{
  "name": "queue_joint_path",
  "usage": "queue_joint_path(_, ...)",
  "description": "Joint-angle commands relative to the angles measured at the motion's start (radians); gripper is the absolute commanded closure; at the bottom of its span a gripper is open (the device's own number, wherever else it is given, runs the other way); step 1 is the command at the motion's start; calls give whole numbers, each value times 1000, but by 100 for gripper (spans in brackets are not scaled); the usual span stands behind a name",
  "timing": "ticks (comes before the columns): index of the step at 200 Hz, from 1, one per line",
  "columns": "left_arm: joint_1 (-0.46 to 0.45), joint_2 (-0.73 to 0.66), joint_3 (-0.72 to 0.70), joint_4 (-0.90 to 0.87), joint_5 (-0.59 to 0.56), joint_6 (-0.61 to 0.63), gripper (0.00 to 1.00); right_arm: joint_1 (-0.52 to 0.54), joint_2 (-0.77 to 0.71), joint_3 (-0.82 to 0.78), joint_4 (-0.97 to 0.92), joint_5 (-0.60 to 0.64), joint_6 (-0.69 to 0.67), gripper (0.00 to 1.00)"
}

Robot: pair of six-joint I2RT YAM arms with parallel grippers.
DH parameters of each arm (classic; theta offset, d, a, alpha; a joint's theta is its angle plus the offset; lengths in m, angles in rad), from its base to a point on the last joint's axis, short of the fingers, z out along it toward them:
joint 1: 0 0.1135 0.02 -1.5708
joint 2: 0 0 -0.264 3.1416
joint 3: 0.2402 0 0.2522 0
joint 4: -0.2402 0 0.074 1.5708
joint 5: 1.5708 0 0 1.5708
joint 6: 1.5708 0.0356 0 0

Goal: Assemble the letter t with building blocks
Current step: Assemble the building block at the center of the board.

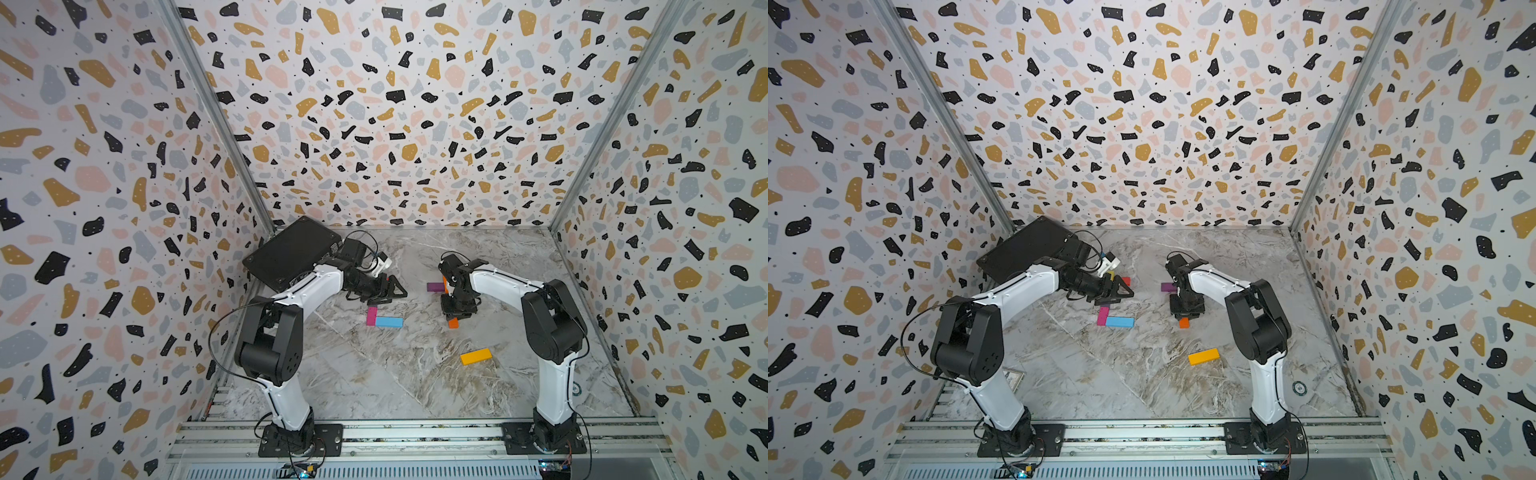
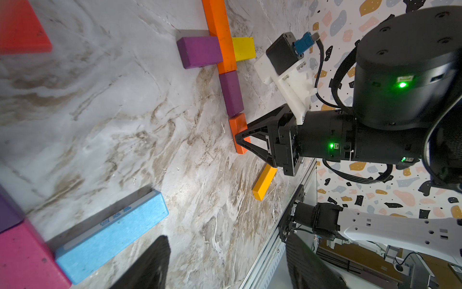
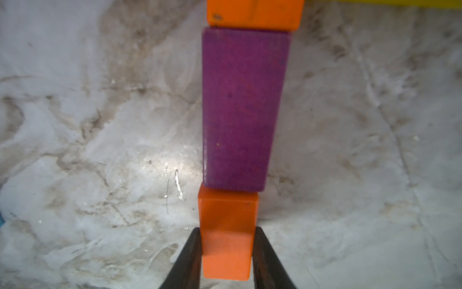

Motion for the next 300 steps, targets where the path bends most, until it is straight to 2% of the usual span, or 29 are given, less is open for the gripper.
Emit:
queue_joint_path(1, 3, 15, -7, 14, 24, 3, 26, -13, 31, 16, 3, 30, 4, 76)
queue_joint_path(121, 4, 16, -7, 16, 28, 1, 26, -14, 36, 15, 10, 31, 9, 76)
queue_joint_path(161, 4, 16, -8, 18, 30, 1, 26, -14, 37, 11, 14, 26, 10, 66)
queue_joint_path(207, 4, 13, -8, 18, 31, 1, 26, -14, 31, 7, 15, 35, 12, 59)
queue_joint_path(300, 4, 10, -10, 19, 33, 1, 26, -14, 21, 4, 24, 26, 11, 54)
